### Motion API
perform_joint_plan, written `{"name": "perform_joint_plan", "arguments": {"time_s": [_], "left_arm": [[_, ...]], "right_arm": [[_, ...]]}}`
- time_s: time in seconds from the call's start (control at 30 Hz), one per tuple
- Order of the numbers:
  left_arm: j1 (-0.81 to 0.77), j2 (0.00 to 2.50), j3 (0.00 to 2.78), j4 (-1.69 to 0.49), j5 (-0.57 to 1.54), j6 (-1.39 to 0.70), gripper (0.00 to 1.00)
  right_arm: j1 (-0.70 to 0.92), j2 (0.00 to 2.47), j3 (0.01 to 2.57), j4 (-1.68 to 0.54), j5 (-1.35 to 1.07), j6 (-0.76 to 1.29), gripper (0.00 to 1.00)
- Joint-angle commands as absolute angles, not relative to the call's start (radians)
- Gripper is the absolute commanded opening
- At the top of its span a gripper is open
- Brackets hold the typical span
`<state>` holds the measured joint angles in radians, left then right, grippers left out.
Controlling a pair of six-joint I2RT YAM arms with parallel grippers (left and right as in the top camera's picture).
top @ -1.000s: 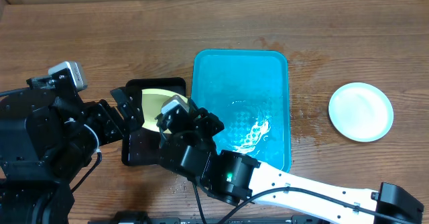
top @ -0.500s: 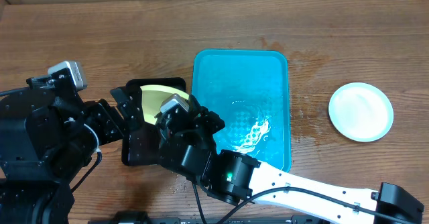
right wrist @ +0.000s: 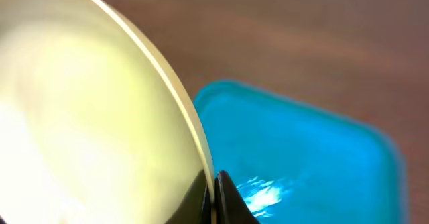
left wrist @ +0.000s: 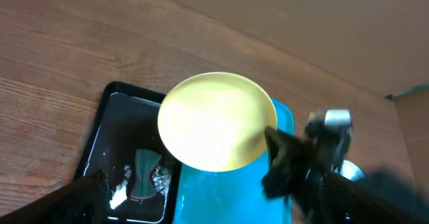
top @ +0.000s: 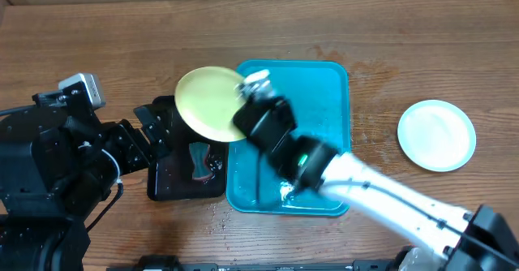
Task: Clean dirty plates on tray and stack at the side
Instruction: 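Carry the yellow plate right and stack it on the white plate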
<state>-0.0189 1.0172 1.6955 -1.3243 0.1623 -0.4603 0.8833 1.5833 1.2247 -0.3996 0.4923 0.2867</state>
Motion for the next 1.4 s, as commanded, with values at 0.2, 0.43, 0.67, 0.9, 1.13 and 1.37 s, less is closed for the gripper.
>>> {"name": "perform_joint_plan", "arguments": {"time_s": [0.2,0.43,0.67,0.9,1.13,1.37], "left_arm": [[-0.013,1.031,1.712,-1.329,0.169,-0.422,1.00],[-0.013,1.042,1.712,-1.332,0.168,-0.422,1.00],[-0.013,1.061,1.712,-1.337,0.169,-0.421,1.00],[-0.013,1.071,1.712,-1.363,0.169,-0.378,1.00],[-0.013,1.071,1.712,-1.393,0.168,-0.358,1.00],[-0.013,1.071,1.712,-1.434,0.169,-0.358,1.00]], "right_arm": [[0.204,1.463,1.330,-0.704,-0.407,0.495,0.04],[-0.231,1.502,1.318,-1.058,-0.169,0.494,0.04],[-0.424,1.572,1.149,-1.039,-0.061,0.490,0.04],[-0.575,1.578,1.123,-1.019,-0.179,0.487,0.41],[-0.584,1.481,1.254,-1.157,-0.334,0.371,0.43],[-0.297,1.234,1.283,-1.175,-0.389,0.227,0.39]]}}
